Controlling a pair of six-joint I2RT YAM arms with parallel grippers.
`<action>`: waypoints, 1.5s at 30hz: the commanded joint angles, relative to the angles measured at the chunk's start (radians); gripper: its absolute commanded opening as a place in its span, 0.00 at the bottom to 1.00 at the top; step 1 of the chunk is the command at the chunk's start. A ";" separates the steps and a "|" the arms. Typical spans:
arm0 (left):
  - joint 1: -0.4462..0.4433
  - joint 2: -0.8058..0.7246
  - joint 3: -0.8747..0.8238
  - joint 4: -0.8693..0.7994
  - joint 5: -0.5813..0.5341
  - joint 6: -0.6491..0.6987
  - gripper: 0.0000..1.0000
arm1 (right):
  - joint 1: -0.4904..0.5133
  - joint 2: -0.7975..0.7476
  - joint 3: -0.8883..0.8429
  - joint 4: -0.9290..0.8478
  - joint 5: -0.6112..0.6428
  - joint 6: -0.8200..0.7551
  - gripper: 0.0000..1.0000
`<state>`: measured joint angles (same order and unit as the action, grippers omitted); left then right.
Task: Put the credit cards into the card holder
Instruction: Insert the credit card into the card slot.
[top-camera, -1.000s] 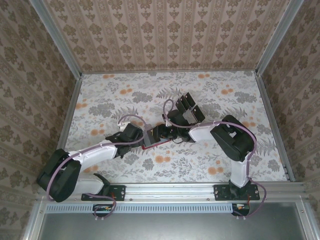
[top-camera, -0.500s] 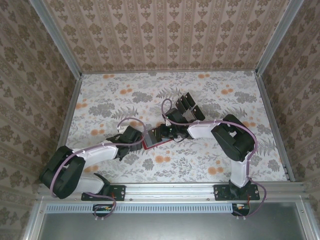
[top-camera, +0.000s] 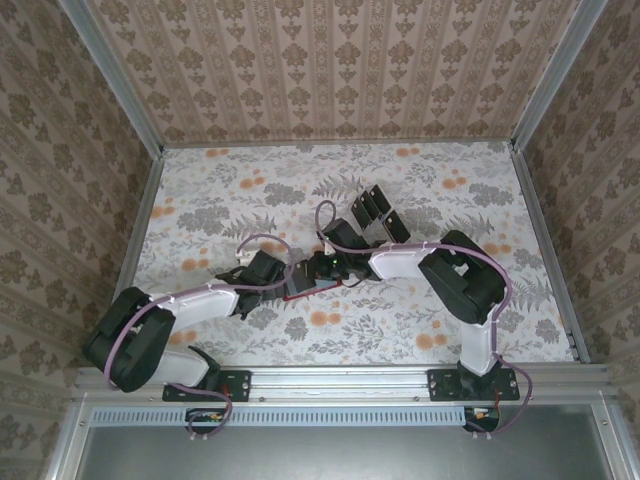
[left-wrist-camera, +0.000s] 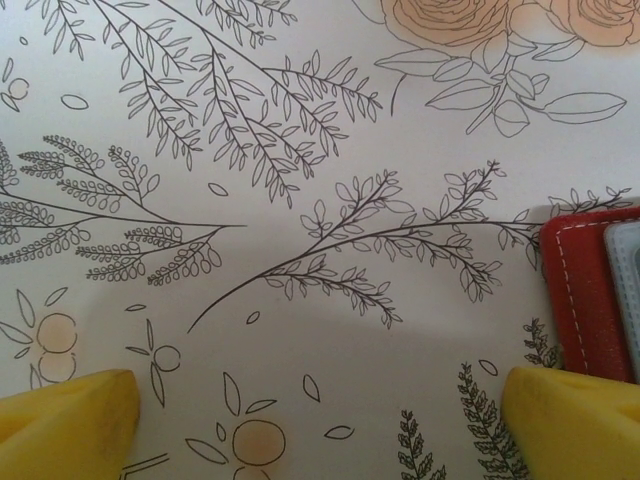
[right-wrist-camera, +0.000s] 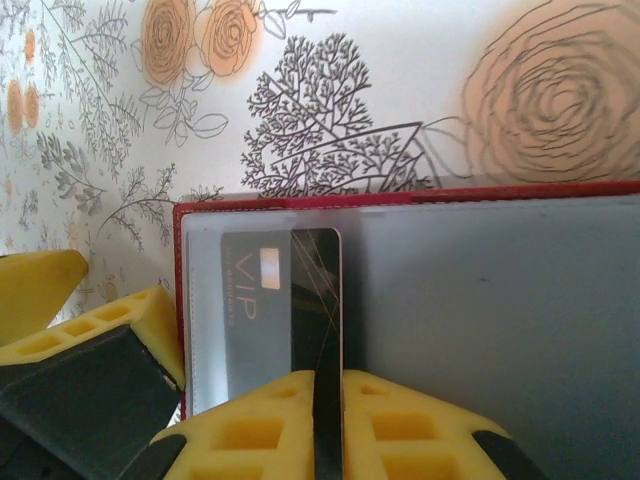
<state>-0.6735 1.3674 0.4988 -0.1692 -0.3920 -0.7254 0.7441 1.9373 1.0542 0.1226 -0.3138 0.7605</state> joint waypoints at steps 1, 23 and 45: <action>0.006 0.057 -0.007 0.036 0.025 0.016 0.99 | 0.021 0.034 0.032 -0.051 0.002 0.002 0.15; 0.008 0.041 -0.011 0.026 0.018 0.023 0.99 | -0.025 -0.044 0.041 -0.117 0.032 -0.057 0.32; 0.009 0.057 -0.026 0.059 0.030 0.017 0.99 | 0.029 0.024 0.067 -0.089 0.006 -0.020 0.18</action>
<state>-0.6724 1.3758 0.4999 -0.1501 -0.3973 -0.7250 0.7582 1.9411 1.0950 0.0261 -0.2916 0.7280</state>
